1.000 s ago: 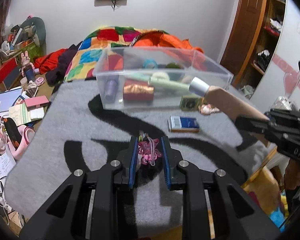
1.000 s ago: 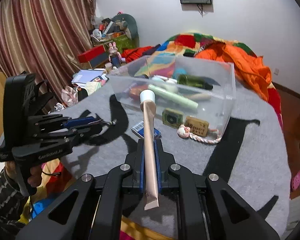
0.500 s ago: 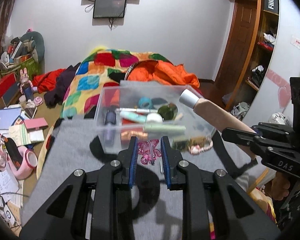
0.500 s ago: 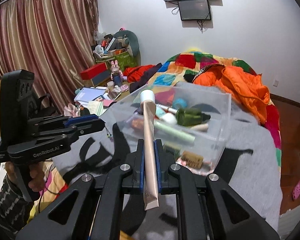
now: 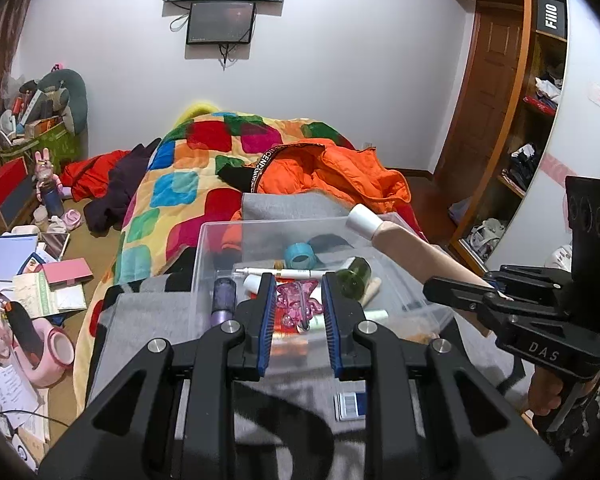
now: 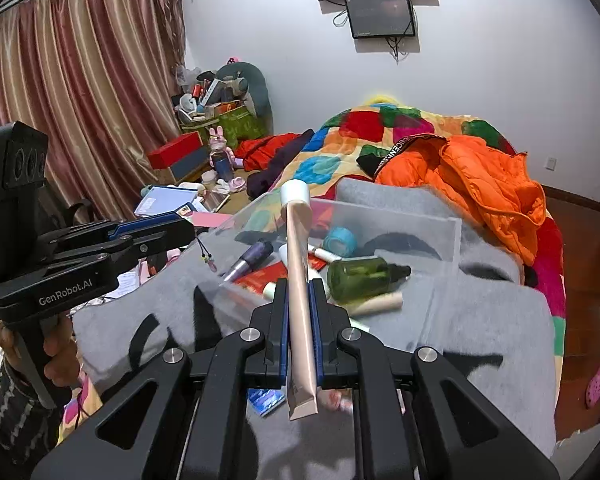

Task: Organize objects
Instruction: 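Lower the charm into the box and open the left tool while the right tool drops the beige tube in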

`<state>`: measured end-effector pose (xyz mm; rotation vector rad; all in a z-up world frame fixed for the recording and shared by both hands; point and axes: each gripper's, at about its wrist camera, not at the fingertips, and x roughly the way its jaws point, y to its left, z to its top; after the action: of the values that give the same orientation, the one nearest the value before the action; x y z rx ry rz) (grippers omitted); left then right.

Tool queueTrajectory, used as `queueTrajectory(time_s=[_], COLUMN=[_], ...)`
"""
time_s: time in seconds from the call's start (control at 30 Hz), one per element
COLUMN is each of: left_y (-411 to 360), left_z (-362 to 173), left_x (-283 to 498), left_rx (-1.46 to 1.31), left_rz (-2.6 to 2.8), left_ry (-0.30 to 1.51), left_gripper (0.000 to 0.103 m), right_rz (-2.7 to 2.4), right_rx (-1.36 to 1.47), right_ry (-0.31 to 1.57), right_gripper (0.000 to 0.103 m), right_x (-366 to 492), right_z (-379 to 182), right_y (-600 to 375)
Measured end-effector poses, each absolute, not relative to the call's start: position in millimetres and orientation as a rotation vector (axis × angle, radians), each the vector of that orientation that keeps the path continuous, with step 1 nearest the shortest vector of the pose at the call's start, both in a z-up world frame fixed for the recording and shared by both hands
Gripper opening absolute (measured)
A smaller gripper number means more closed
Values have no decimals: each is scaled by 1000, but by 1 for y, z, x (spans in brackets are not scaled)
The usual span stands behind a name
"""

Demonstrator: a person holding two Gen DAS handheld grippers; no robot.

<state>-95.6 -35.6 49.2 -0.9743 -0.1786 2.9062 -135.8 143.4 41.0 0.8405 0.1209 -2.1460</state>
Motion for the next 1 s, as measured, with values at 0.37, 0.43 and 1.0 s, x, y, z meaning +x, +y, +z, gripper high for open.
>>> queueTrajectory(time_s=[0.37,0.43,1.0], left_y=[-40,-40,-30], left_z=[18,12,-8], left_x=[-139,-144,-153], left_rx=[-1107,-1133,-1245], left_rz=[2851,2839,2794], left_ry=[-223,-224,-170], left_gripper=[22,22,26], right_rz=[-2076,-2065,-2064], right_rx=[947,967,1077], right_ry=[151,157,164], right_gripper=[8,8,11], right_x=[-168,-172,-192], right_z=[17,12,-9], right_y=[120,118,116])
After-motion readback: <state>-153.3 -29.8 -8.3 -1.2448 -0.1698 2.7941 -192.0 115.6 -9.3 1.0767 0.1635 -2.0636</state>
